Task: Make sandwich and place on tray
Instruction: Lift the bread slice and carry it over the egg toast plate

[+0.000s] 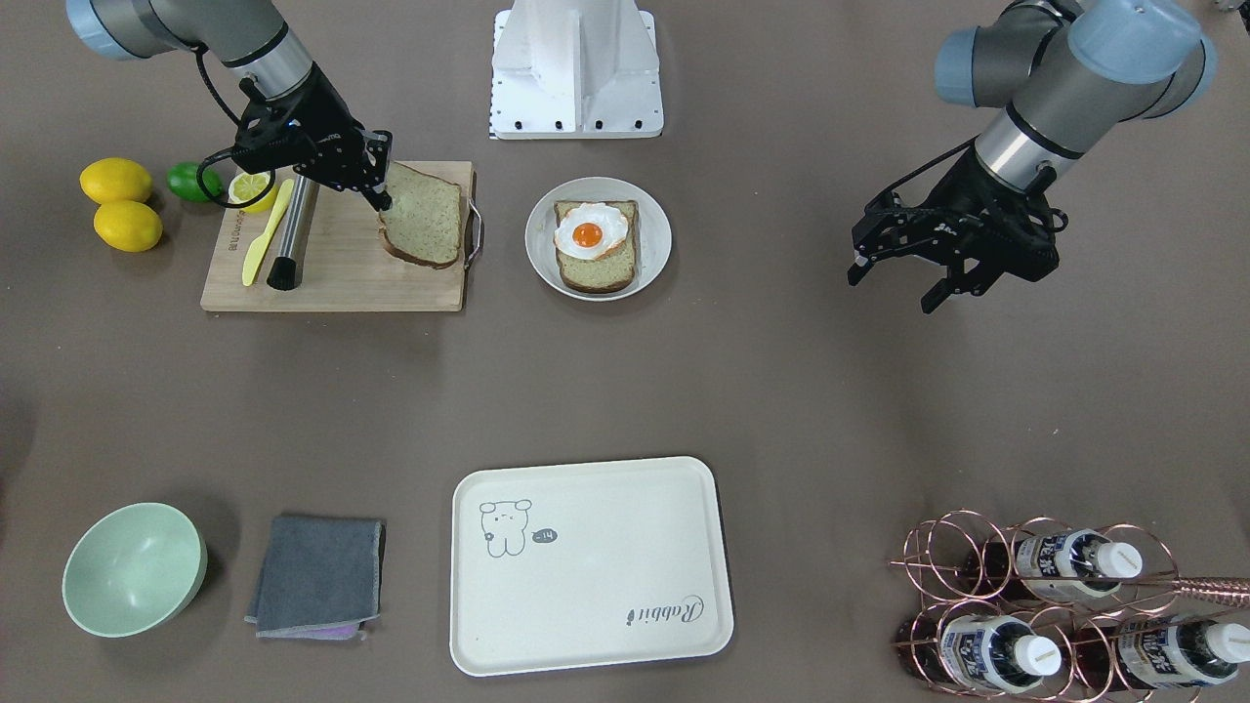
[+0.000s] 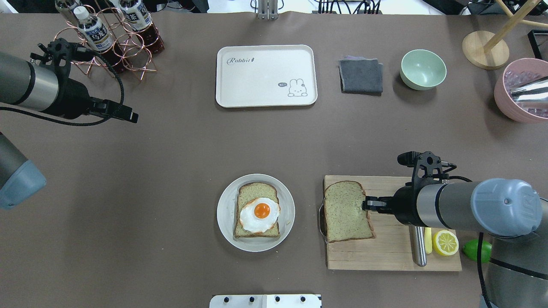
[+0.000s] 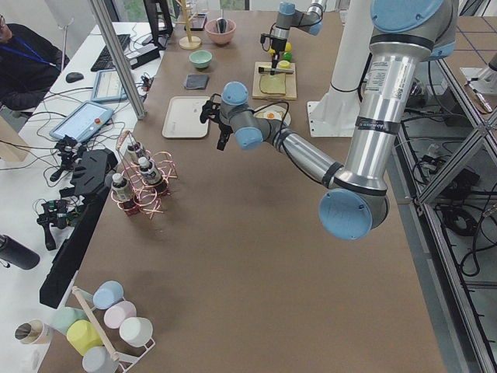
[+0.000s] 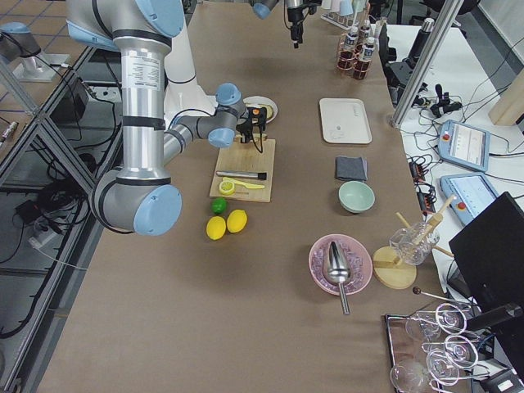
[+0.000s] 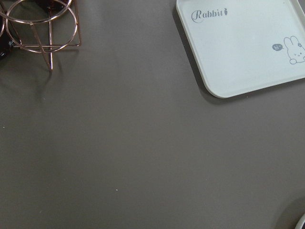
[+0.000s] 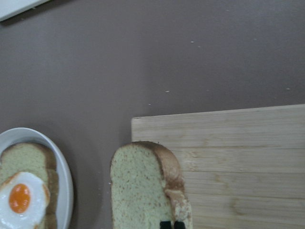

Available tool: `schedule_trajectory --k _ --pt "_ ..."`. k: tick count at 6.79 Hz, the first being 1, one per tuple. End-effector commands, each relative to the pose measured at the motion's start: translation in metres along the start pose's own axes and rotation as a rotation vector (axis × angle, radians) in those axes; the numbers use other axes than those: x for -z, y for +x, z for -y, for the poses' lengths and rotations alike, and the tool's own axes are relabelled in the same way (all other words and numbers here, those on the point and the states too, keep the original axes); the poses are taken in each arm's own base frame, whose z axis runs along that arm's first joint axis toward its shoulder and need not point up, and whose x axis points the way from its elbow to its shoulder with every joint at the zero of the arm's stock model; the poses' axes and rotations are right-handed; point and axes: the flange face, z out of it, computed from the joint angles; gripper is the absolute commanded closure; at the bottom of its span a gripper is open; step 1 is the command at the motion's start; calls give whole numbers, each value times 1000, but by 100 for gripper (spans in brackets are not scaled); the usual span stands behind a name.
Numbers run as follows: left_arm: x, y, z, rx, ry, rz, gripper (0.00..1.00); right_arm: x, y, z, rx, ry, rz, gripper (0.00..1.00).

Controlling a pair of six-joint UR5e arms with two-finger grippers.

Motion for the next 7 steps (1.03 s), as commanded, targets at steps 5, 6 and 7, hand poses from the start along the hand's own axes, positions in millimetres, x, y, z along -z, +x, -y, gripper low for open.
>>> schedule_trajectory --k 5,6,7 --pt "-3 -7 -5 13 -12 8 2 -63 -154 -14 -75 56 109 100" --pt "-3 -7 -5 21 -12 8 2 -65 -167 -23 -86 45 125 100" --pt "-3 -7 -5 24 -12 8 2 -74 -174 -26 -89 46 117 100"
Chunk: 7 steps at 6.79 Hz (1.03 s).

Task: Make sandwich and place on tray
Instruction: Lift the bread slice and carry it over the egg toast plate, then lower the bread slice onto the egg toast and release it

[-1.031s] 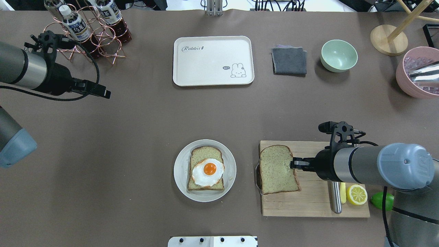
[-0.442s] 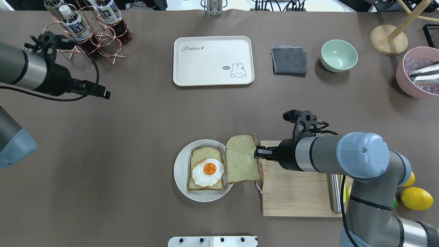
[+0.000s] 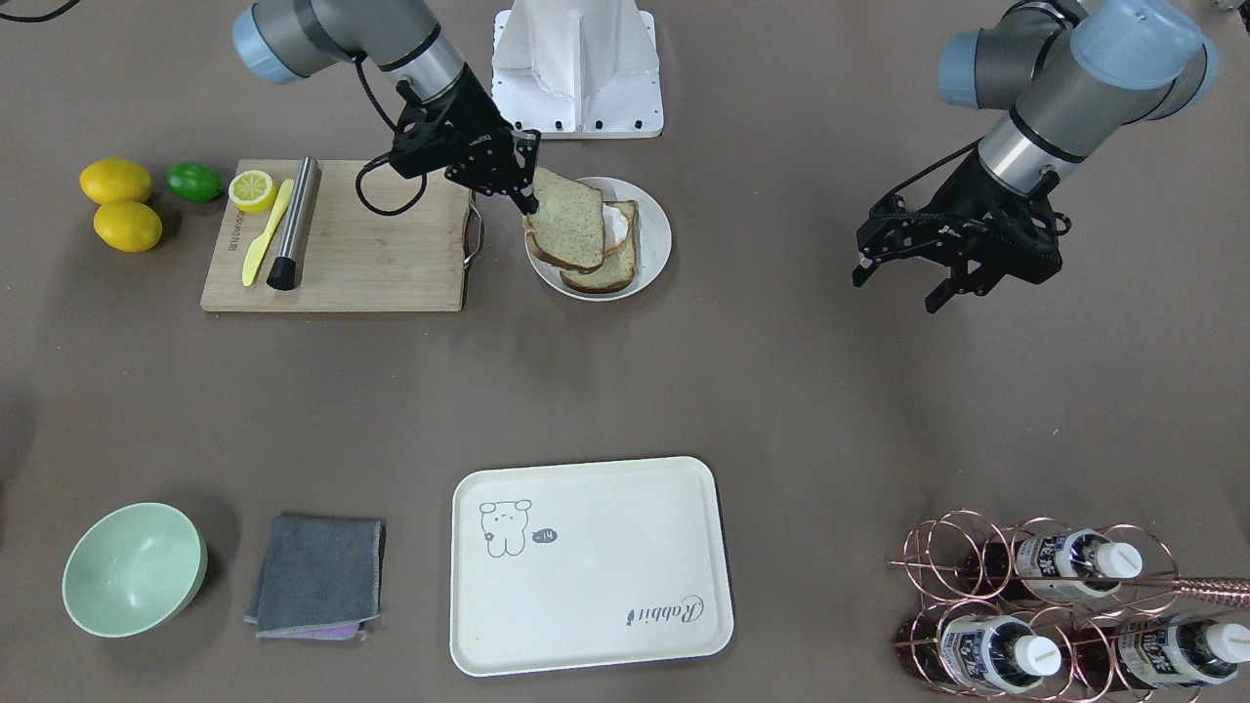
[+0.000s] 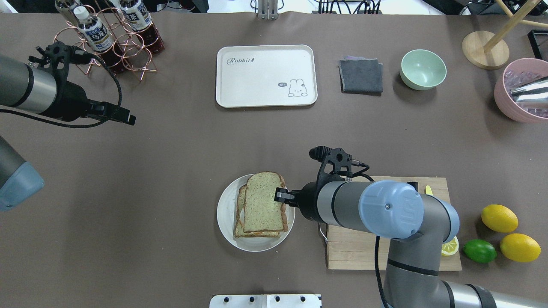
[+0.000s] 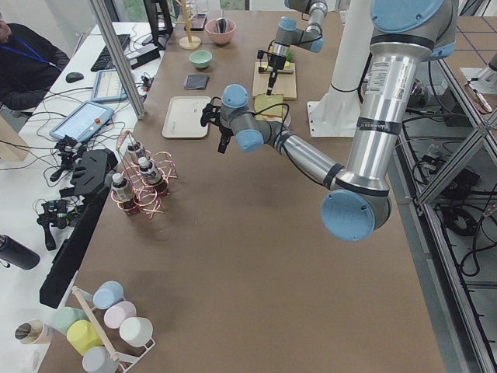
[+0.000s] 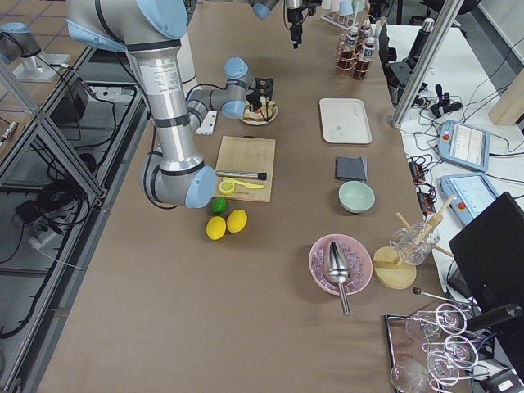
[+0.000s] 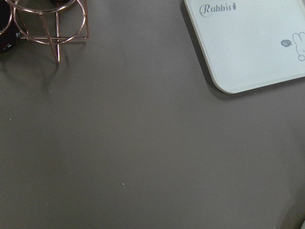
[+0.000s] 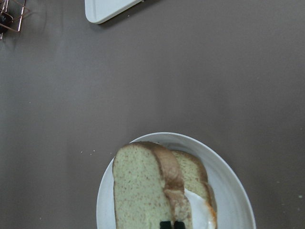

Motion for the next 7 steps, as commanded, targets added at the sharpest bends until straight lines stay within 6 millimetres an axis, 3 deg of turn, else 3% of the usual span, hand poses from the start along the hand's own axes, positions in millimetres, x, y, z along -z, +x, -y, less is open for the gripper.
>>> schedule_trajectory --k 1,7 --pt "0 0 0 5 0 0 2 -14 -12 -14 -3 2 -3 100" --pt "1 0 0 3 2 -1 2 -35 0 -16 14 8 -46 100"
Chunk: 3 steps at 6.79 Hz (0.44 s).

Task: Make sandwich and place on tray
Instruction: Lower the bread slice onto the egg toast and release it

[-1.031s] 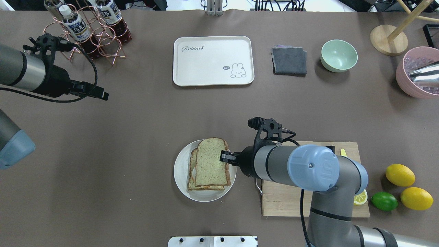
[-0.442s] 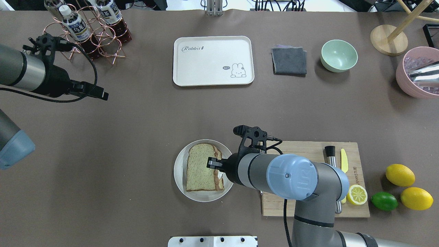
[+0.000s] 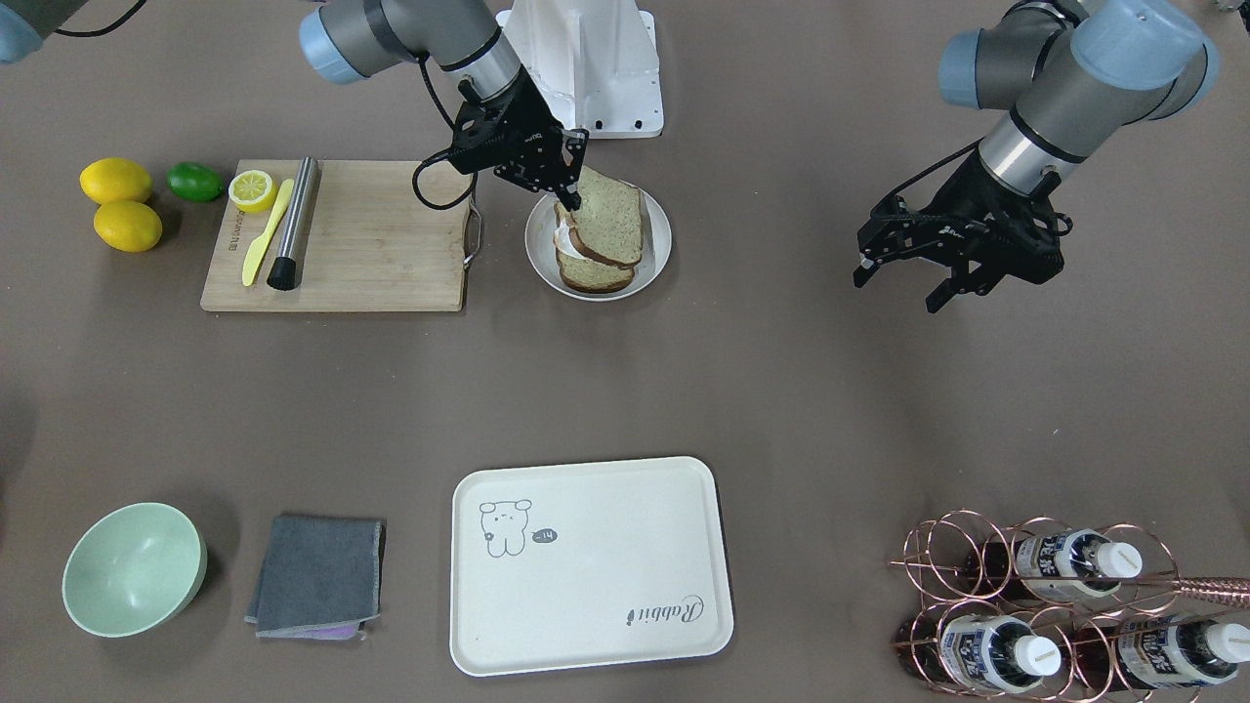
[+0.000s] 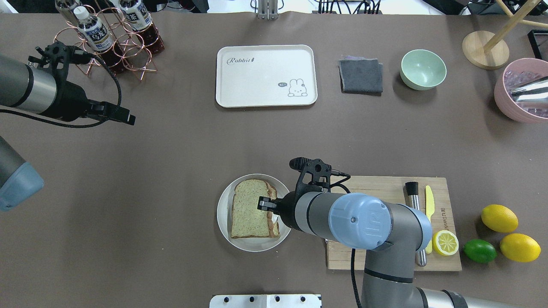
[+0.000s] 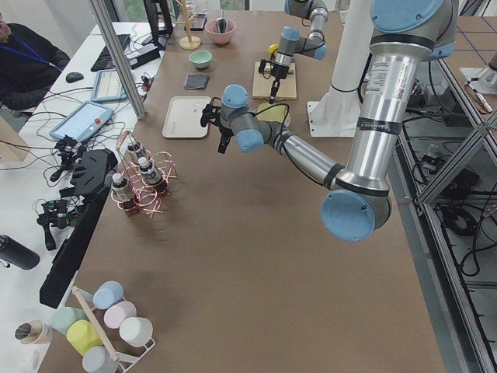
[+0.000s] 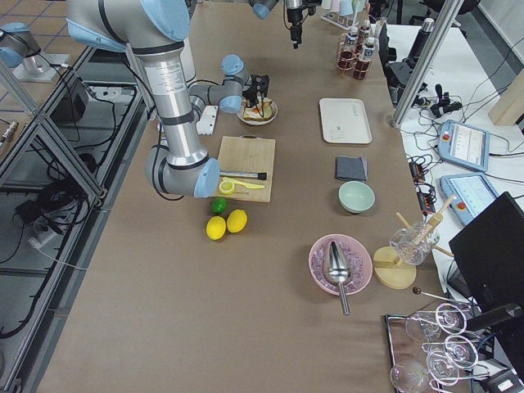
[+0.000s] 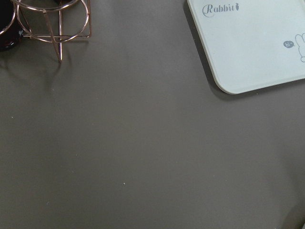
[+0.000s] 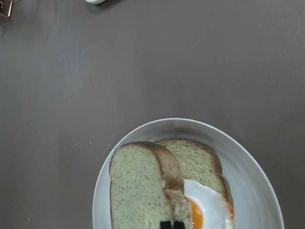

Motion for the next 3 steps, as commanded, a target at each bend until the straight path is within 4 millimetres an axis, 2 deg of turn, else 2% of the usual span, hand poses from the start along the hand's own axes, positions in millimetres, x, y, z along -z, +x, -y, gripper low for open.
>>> schedule_trajectory --k 1,3 --pt "0 0 0 0 0 0 2 -9 9 0 7 2 -26 100" --pt "0 0 0 0 0 1 2 -11 14 1 48 7 -32 100"
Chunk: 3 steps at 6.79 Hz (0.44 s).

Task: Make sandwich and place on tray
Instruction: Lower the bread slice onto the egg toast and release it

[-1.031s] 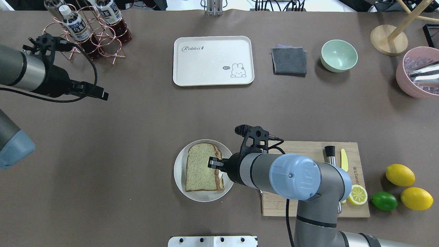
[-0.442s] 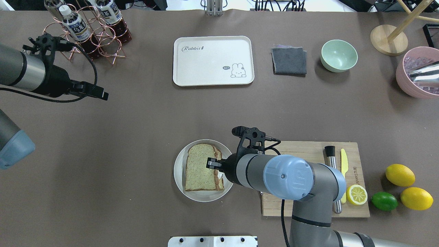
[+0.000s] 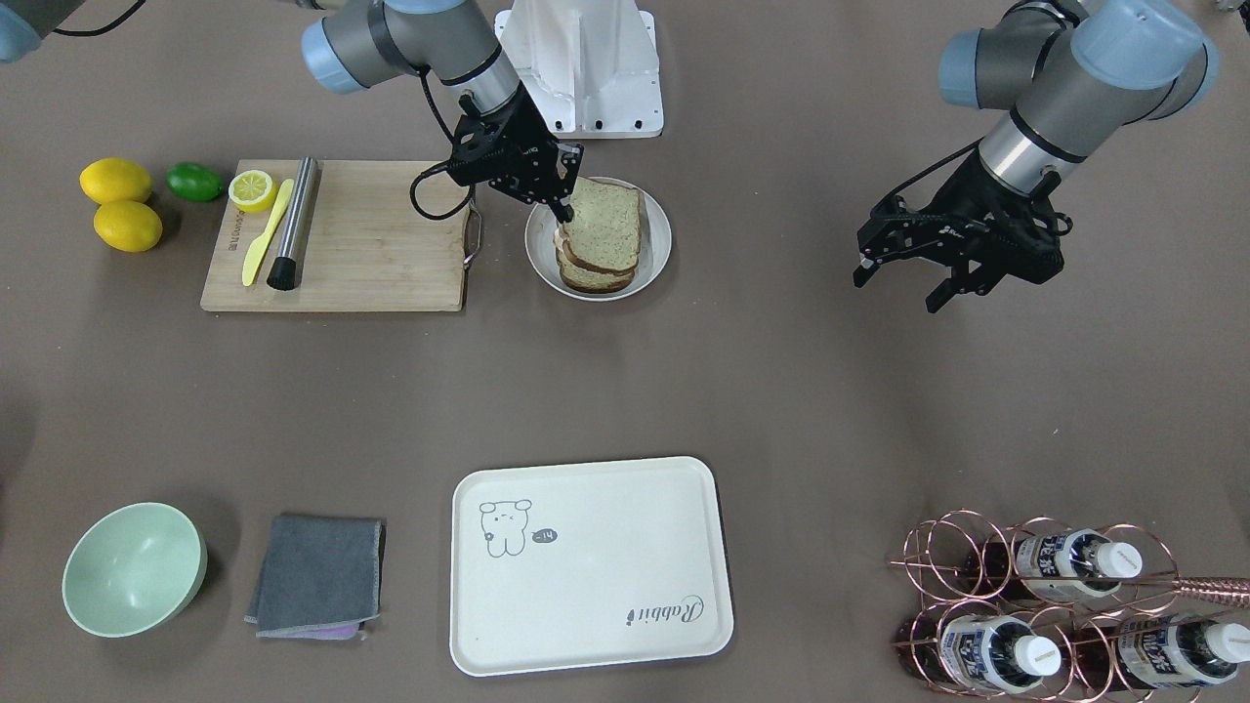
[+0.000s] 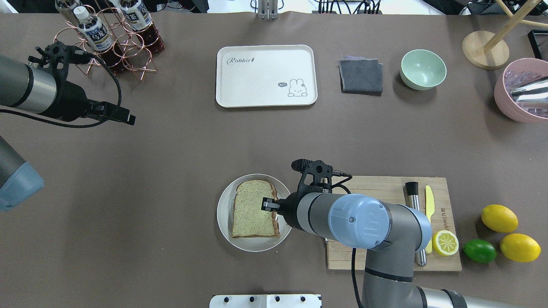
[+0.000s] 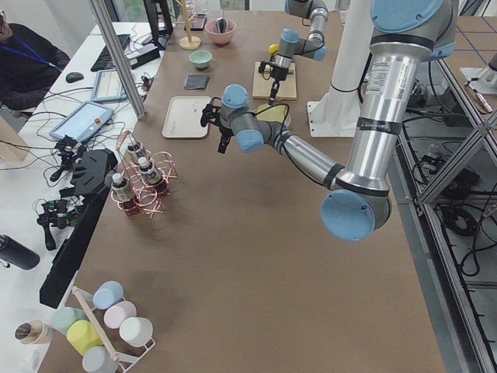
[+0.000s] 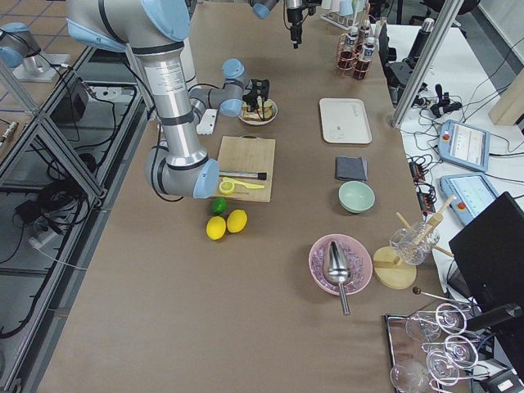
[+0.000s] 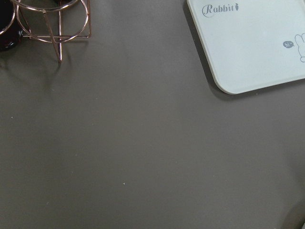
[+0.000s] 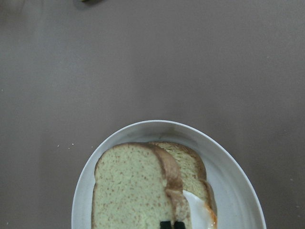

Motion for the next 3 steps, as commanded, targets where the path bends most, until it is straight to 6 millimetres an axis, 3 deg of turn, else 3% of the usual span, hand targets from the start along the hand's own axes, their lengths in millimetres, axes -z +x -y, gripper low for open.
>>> schedule_trajectory --k 1,2,3 --pt "0 0 0 -1 1 -1 2 -1 4 0 25 2 -6 100" --pt "0 0 0 0 0 0 2 -1 4 1 22 3 -6 86" --pt "0 0 0 -1 1 -1 2 -3 9 2 28 14 -14 1"
